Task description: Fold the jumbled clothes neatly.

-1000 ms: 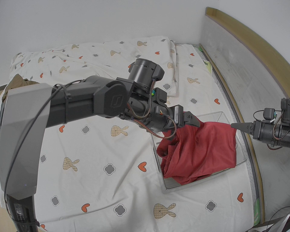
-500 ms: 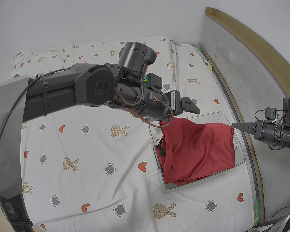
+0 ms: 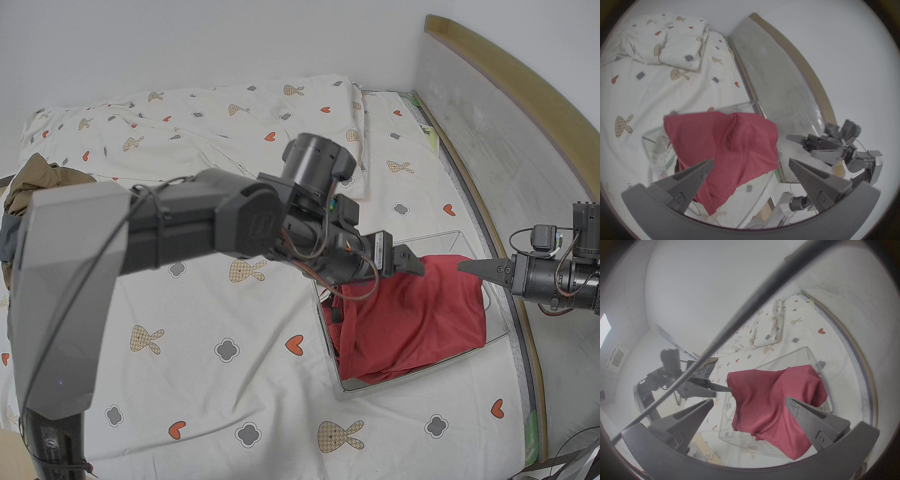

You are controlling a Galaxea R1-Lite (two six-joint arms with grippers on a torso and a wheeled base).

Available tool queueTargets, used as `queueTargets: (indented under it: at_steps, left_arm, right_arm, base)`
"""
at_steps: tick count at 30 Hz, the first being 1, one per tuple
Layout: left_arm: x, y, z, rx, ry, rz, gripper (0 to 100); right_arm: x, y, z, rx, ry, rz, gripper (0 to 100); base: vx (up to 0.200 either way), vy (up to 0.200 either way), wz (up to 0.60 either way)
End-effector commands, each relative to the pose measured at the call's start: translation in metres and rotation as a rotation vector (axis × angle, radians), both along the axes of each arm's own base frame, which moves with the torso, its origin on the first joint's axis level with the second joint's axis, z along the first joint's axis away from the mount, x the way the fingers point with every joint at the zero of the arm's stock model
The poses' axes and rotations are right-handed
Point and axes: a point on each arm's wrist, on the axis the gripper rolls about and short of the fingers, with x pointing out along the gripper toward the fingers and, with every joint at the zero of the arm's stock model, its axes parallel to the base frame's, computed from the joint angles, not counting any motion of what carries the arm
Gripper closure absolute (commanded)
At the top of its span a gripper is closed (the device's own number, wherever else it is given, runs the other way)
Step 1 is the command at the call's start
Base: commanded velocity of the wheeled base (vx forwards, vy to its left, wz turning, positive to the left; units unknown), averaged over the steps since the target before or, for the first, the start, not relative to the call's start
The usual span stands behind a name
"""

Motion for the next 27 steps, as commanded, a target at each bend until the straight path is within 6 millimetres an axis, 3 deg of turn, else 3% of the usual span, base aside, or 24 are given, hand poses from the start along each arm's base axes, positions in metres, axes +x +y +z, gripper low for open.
queueTargets:
  at_steps: [1, 4, 8, 15, 23, 27]
  left_arm:
    - [0.018, -0.024, -0.093, 0.136, 0.157, -0.008, 0]
    - [0.025, -0.023, -0.124, 0.185, 0.223, 0.011, 0]
    - [0.033, -0.011, -0.133, 0.213, 0.27, 0.045, 0]
    - [0.042, 0.001, -0.129, 0.205, 0.27, 0.076, 0]
    - [0.039, 0.002, -0.125, 0.202, 0.292, 0.09, 0]
    - [0.037, 0.001, -0.122, 0.203, 0.299, 0.088, 0]
  right_arm:
    - [0.013, 0.025, -0.023, 0.006, 0.11, 0.074, 0]
    - [0.025, 0.027, -0.039, -0.006, 0.168, 0.073, 0]
    - [0.044, 0.026, -0.057, -0.019, 0.222, 0.053, 0]
    - [0.064, 0.002, -0.068, -0.019, 0.247, -0.034, 0]
    - [0.067, -0.021, -0.067, -0.036, 0.221, -0.094, 0]
    - [0.065, -0.022, -0.07, -0.039, 0.23, -0.096, 0]
  base:
    - [0.0, 0.0, 0.0]
    - [0.0, 0.0, 0.0]
    - [0.0, 0.0, 0.0]
    - [0.0, 0.0, 0.0]
    - [0.0, 0.0, 0.0]
    - [0.0, 0.0, 0.0]
